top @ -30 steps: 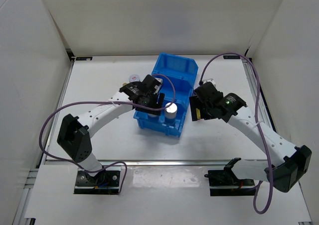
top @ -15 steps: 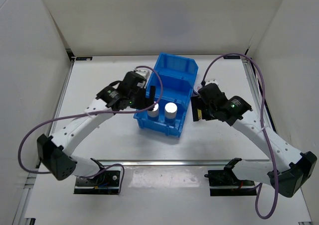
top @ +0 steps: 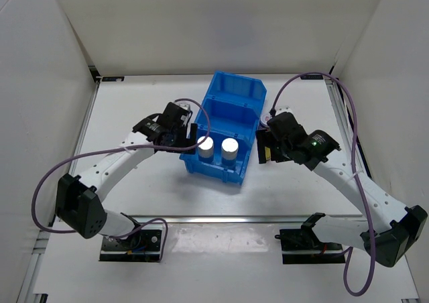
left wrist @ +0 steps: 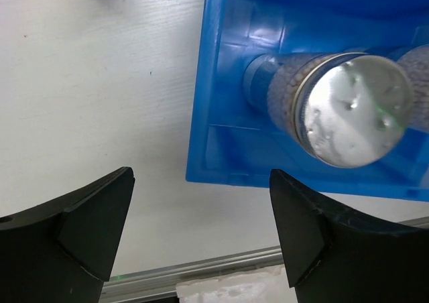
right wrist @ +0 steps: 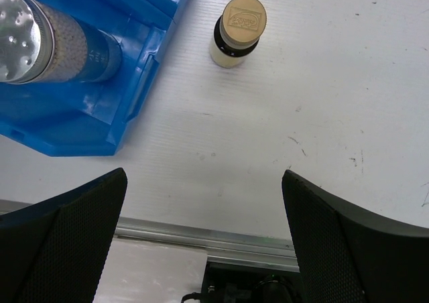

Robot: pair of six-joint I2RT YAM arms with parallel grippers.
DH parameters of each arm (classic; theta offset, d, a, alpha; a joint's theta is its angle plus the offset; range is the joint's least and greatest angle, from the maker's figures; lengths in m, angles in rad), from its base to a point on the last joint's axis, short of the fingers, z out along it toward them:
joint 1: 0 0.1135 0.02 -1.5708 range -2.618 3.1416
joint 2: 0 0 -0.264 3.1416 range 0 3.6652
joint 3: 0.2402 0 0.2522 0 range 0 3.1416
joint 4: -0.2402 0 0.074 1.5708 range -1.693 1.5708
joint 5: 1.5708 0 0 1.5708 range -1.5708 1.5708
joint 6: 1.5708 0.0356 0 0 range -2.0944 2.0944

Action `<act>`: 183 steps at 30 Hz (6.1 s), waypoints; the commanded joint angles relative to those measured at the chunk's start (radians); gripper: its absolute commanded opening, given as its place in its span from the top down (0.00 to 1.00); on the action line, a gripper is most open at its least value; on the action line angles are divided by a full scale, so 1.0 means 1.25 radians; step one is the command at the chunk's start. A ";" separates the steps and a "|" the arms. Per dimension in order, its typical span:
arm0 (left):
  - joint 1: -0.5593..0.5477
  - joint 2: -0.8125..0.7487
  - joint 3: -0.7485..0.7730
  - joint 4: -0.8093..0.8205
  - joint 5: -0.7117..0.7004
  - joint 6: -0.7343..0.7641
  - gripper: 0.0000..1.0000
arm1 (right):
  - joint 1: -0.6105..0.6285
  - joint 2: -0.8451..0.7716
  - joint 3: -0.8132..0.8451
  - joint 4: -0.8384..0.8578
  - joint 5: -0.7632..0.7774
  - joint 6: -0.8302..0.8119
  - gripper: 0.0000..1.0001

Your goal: Organize the condiment bottles

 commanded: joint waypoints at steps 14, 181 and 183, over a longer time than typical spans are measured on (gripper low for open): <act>0.091 0.051 -0.077 0.092 0.077 -0.005 0.19 | -0.002 -0.020 -0.018 0.036 -0.023 -0.017 0.01; 0.189 0.175 0.400 0.075 -0.007 0.023 0.89 | -0.053 0.303 0.337 0.162 -0.105 -0.148 0.00; 0.173 0.164 0.422 0.075 0.010 0.023 0.89 | -0.053 0.303 0.330 0.162 -0.097 -0.148 0.00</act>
